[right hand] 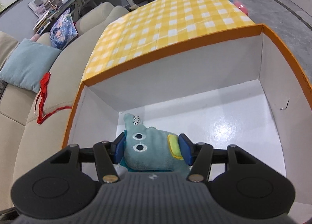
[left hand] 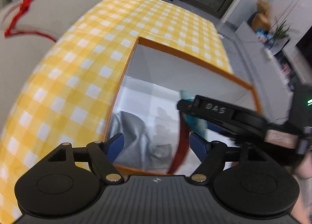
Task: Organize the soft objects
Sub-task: 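Drop the silver item into the orange box with the left gripper while the right carries the monster plush, then lower the monster plush into the orange box and open the right gripper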
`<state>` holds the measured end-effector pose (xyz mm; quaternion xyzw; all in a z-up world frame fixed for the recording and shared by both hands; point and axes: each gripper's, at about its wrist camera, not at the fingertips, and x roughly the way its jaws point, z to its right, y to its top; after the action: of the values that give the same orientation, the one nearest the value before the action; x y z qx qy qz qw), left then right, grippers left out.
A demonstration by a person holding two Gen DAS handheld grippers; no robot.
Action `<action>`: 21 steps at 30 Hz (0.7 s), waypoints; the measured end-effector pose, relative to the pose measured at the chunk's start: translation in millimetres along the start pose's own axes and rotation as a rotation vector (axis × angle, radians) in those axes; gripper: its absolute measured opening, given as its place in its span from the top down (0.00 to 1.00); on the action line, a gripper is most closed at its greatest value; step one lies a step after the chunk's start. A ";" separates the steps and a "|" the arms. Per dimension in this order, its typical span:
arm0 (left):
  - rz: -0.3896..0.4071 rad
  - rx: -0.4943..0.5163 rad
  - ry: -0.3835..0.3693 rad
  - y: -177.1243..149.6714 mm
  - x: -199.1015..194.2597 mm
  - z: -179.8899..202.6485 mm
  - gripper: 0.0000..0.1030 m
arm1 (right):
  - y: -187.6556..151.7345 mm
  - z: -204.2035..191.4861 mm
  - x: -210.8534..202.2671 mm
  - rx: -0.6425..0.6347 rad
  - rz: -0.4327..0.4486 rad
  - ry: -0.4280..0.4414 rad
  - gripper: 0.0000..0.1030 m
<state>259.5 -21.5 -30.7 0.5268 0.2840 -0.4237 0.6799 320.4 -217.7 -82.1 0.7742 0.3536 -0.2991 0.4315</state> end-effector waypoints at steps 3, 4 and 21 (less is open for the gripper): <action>-0.018 -0.080 -0.128 -0.5 -9.5 -15.6 0.13 | -3.9 -4.7 1.0 -0.032 -0.010 -0.037 0.45; -0.034 -0.103 -0.188 0.6 -12.3 -22.3 0.13 | -4.5 -5.4 0.9 -0.033 -0.008 -0.033 0.45; 0.029 -0.110 -0.339 -0.2 -25.7 -59.3 0.10 | -4.2 -2.9 -19.1 0.071 0.017 0.094 0.08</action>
<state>250.6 42.3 -26.2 0.4139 0.1806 -0.4803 0.7519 306.5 -219.1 -68.1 0.8053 0.3558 -0.2711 0.3890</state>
